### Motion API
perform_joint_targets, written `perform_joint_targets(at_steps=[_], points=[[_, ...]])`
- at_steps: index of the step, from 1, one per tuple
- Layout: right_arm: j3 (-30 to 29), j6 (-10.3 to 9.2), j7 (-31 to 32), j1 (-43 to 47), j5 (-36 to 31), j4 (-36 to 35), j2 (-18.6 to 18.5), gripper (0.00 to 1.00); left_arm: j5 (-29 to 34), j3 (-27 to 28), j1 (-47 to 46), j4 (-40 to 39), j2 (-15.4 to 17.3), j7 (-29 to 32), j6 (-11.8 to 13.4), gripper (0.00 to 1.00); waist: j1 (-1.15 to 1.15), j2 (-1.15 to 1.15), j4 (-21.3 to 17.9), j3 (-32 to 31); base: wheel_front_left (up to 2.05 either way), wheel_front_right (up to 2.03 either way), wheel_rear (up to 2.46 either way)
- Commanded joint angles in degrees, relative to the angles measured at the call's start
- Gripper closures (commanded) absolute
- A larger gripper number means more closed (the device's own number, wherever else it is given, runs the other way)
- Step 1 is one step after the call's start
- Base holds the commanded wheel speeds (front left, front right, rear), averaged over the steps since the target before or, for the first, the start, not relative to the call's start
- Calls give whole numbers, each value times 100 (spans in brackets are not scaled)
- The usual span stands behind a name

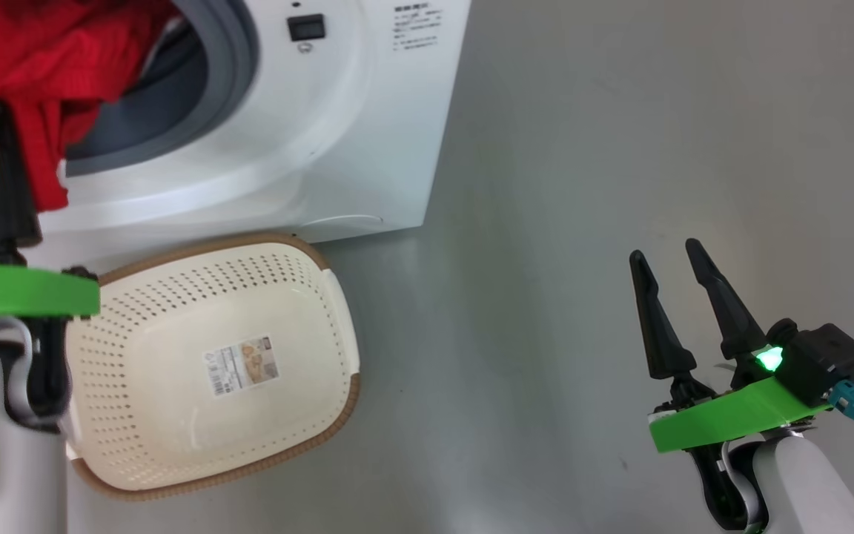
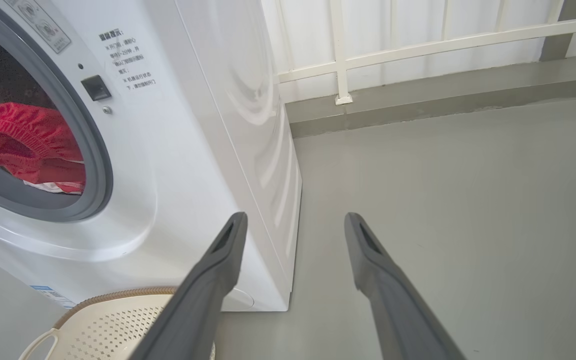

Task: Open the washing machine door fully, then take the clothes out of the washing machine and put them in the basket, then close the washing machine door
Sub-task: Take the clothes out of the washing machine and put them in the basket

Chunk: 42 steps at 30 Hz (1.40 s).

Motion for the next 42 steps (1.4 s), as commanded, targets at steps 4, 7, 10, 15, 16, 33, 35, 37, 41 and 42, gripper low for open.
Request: perform_joint_targets(at_steps=[4,7,10,15,16,33,35,37,41,42], points=[[32,20,-37,163,-116,-97,-14,0,57,323,676,-1078,21,-29,4,100,0,0,256,-273,0,0,0],[2,20,-37,185,-124,-100,-14,0,89,381,981,-1592,-70,-29,4,100,0,0,298,-300,0,0,0],[-21,20,-37,201,-127,-105,-14,0,124,429,1205,-2060,-161,-29,4,100,0,0,332,-314,0,0,0],[-30,20,-37,203,-139,-114,-14,0,147,512,1437,-2623,-267,-29,4,100,0,0,343,-313,0,0,0],[-38,20,-37,202,-140,-117,-14,0,153,518,1472,-2693,-283,-29,4,100,0,0,343,-312,0,0,0],[11,20,-37,104,-82,-166,-14,0,-14,312,1818,-1589,-389,-29,4,100,0,0,318,28,0,0,0],[16,20,-37,71,-83,-178,-14,0,-30,234,1769,-1330,-355,-29,4,100,0,0,326,120,0,0,0],[29,20,-37,27,-85,-188,-14,0,-18,191,1710,-1025,-322,-29,4,100,0,0,321,208,0,0,0],[43,20,-37,-53,-81,-213,-14,0,4,69,1578,-418,-260,-29,3,100,0,0,298,371,0,0,0],[48,20,-37,-66,-84,-218,-14,0,23,22,1537,-272,-225,-29,3,100,0,0,292,403,0,0,0]])
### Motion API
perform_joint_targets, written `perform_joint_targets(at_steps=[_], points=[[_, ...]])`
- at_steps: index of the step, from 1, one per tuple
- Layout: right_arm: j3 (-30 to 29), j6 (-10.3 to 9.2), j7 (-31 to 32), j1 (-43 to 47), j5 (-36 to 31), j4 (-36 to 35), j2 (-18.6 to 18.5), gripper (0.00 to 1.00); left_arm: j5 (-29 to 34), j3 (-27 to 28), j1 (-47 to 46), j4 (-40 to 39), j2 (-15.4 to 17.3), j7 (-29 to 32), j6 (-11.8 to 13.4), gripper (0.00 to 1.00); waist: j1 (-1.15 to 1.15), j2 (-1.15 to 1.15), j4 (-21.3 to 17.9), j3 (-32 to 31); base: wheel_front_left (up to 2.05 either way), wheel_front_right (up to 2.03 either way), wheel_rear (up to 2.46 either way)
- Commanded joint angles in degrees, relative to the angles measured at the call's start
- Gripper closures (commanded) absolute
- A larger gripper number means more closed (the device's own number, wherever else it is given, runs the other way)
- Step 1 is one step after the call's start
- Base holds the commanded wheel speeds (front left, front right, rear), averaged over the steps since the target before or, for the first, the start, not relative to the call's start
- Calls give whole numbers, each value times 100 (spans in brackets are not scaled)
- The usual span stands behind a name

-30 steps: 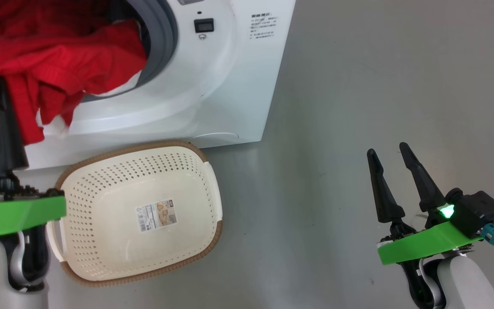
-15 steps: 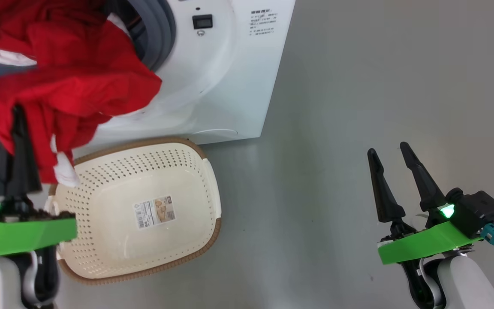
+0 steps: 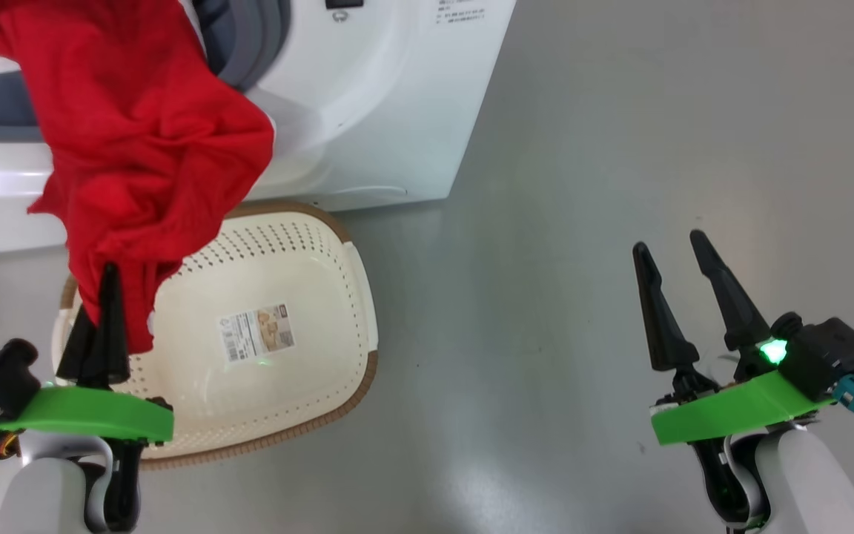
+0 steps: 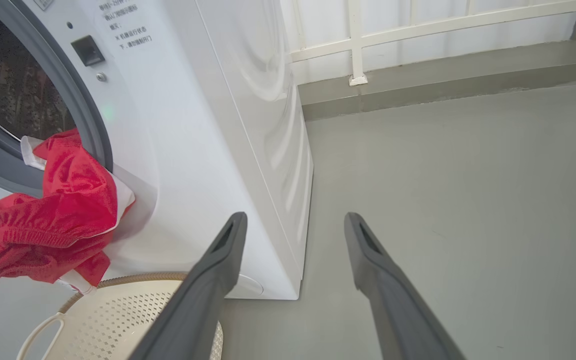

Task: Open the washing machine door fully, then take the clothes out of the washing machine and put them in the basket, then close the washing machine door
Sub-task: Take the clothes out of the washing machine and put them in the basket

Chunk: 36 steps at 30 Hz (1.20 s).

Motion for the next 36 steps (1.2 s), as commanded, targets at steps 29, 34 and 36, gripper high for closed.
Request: perform_joint_targets(at_steps=[29,34,36], points=[[276,20,-37,-327,-62,-283,-11,0,-103,-828,-1459,1986,617,-31,3,10,0,0,-119,847,0,0,0],[274,20,-37,-322,-79,-269,-11,0,-124,-835,-1383,1892,603,-31,3,0,0,0,-96,774,0,0,0],[267,20,-37,-318,-90,-261,-11,0,-140,-852,-1328,1822,583,-31,3,0,0,0,-76,734,0,0,0]])
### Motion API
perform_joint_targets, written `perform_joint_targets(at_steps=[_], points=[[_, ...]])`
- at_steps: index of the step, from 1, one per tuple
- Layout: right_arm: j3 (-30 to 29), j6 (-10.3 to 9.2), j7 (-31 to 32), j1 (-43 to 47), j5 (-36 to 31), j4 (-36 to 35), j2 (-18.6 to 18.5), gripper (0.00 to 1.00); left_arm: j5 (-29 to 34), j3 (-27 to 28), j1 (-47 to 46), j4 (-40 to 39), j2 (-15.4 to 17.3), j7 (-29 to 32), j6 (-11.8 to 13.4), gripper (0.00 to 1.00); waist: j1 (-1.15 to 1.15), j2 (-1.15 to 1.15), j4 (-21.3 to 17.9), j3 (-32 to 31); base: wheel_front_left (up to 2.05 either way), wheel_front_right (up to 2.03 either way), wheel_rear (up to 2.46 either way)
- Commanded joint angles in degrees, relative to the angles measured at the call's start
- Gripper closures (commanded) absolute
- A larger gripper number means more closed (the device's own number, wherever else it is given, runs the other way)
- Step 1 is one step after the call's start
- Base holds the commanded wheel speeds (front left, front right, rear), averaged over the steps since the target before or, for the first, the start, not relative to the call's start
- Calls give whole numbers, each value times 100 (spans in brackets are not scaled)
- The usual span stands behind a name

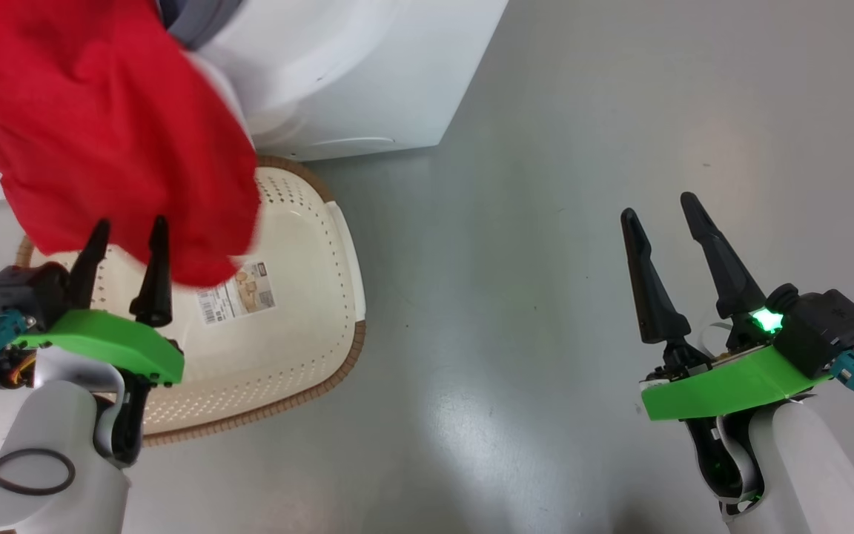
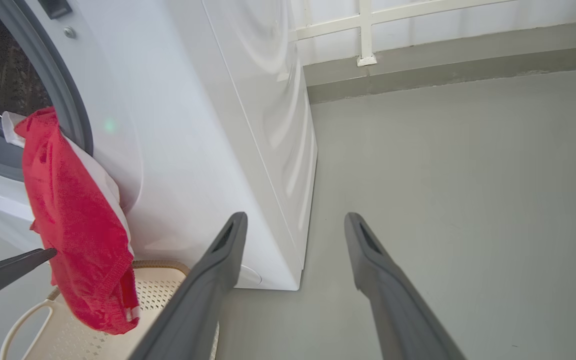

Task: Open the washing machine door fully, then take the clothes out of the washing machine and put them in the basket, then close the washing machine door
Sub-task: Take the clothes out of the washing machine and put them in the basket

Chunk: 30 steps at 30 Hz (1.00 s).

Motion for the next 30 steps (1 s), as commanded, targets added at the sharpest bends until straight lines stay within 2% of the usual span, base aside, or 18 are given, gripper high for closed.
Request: perform_joint_targets(at_steps=[1,10,19,30], points=[[103,20,-37,79,-39,-108,-3,0,-50,127,185,-148,192,-31,3,0,0,0,29,-42,0,0,0],[44,20,-37,136,-123,-42,-3,0,118,356,568,-810,46,-31,3,0,0,0,177,-309,0,0,0],[-34,20,-37,264,-186,47,-3,0,399,732,1258,-1925,-137,-31,3,0,0,0,340,-623,0,0,0],[-10,20,-37,329,-195,69,-3,0,686,1049,2108,-3074,-269,-31,3,0,0,0,373,-724,0,0,0]])
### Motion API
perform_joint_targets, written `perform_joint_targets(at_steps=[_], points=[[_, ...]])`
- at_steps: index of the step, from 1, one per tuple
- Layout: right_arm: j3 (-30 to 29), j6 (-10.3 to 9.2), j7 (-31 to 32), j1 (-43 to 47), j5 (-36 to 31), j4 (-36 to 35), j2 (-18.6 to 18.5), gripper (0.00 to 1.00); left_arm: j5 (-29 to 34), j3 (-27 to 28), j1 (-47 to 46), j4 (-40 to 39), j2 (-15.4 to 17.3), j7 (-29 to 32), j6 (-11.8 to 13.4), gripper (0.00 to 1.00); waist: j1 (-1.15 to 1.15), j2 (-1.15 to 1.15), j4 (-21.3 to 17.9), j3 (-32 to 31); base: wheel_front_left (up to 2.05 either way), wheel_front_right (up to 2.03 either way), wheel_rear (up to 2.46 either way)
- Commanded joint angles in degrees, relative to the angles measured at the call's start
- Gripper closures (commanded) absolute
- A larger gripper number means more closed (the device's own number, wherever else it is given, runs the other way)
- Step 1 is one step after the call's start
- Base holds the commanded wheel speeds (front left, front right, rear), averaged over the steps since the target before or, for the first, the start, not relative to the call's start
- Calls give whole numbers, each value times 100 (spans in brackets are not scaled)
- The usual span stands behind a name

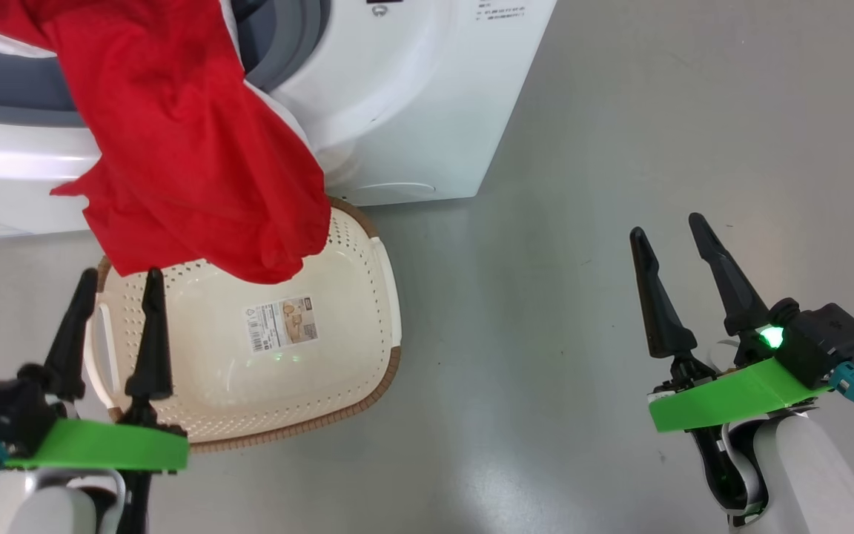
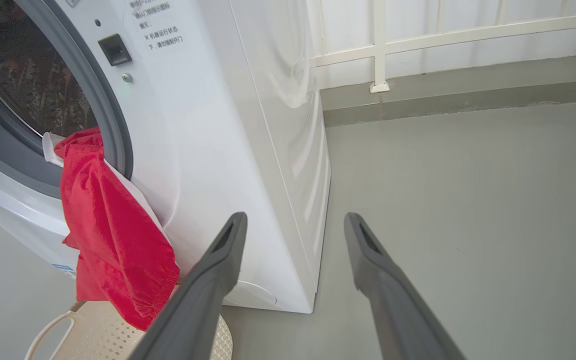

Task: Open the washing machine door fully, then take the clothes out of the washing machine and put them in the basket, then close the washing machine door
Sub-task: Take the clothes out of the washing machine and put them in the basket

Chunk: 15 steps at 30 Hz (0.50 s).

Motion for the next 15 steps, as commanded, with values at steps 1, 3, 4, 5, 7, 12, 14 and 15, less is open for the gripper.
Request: perform_joint_targets(at_steps=[1,3,4,5,7,12,14,15], points=[[125,19,-37,165,-93,-116,5,0,95,202,114,-164,86,-29,3,0,0,0,3,-1,0,0,0],[111,19,-37,169,-97,-119,5,0,130,211,218,-295,37,-29,3,0,0,0,12,-1,0,0,0],[104,19,-37,169,-99,-120,5,0,136,210,246,-338,20,-29,3,0,0,0,16,3,0,0,0],[100,19,-37,168,-102,-120,5,0,133,210,263,-368,7,-29,3,0,0,0,19,7,0,0,0],[96,19,-37,164,-107,-115,5,0,131,212,275,-397,-11,-29,3,0,0,0,22,9,0,0,0],[103,19,-37,145,-102,-110,5,0,100,202,234,-395,-28,-29,3,0,0,0,13,15,0,0,0],[105,19,-37,140,-99,-120,5,0,70,183,183,-370,-19,-29,3,0,0,0,15,25,0,0,0],[103,19,-37,139,-98,-125,5,0,50,169,147,-353,-12,-29,3,0,0,0,22,31,0,0,0]])
